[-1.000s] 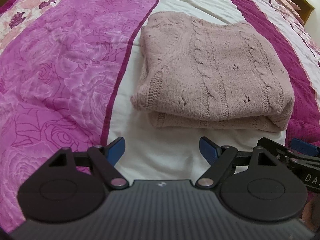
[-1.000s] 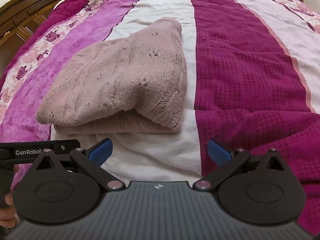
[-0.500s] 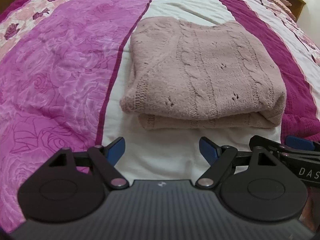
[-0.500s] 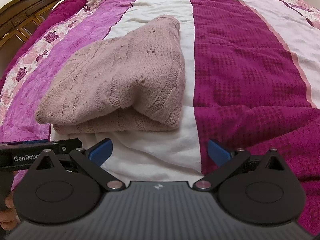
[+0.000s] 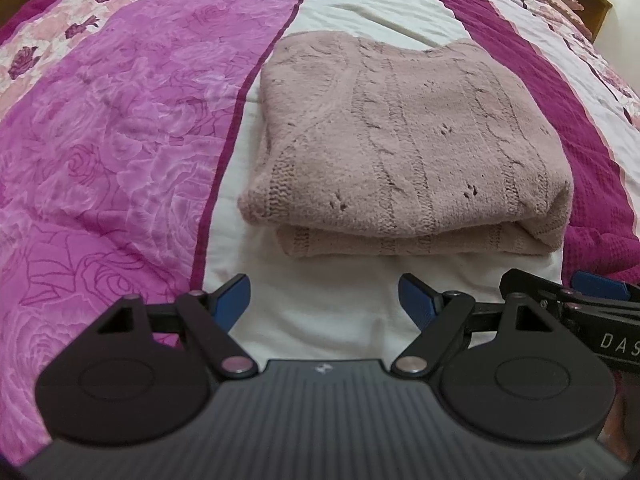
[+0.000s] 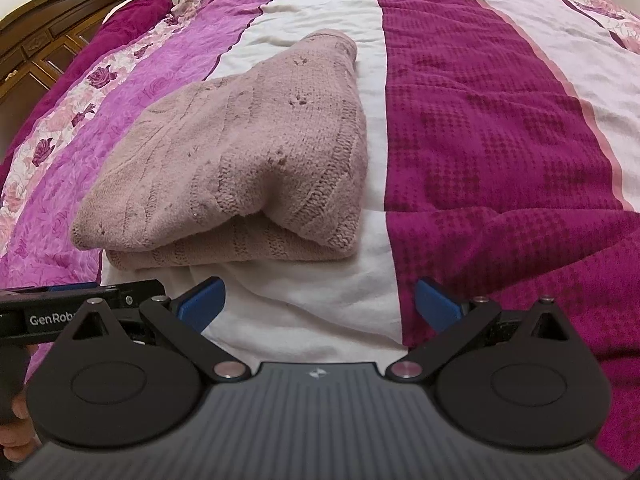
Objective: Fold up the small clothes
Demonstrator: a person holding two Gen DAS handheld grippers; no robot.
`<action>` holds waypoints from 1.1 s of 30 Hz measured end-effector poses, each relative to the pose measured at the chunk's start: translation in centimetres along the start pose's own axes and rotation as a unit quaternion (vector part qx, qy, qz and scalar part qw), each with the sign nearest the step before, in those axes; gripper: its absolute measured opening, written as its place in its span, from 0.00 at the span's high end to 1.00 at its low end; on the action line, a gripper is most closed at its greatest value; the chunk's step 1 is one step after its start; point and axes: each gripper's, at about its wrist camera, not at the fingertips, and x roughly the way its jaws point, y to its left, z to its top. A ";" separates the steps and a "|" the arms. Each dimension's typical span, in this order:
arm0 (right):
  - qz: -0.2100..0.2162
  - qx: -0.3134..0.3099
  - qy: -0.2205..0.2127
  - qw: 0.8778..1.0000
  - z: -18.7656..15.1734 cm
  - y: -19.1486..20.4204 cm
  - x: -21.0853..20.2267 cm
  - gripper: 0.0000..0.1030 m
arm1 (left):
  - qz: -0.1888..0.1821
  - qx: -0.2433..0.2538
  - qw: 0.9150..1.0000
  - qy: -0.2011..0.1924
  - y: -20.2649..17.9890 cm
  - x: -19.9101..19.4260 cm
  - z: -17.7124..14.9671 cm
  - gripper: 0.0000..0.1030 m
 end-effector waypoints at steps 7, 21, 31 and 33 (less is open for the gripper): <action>0.002 0.005 0.004 1.000 -0.3 -0.1 0.2 0.00 | 0.000 0.002 1.000 0.001 -0.2 0.0 -0.1 0.20; 0.004 0.011 0.004 1.000 -0.4 -0.3 0.2 0.00 | 0.000 0.007 1.000 0.007 -0.6 0.3 -0.4 0.20; 0.005 0.014 0.005 1.000 -0.5 -0.5 0.3 0.00 | 0.001 0.008 1.000 0.011 -0.5 0.4 -0.6 0.20; 0.005 0.014 0.005 1.000 -0.5 -0.5 0.3 0.00 | 0.001 0.008 1.000 0.012 -0.5 0.4 -0.7 0.20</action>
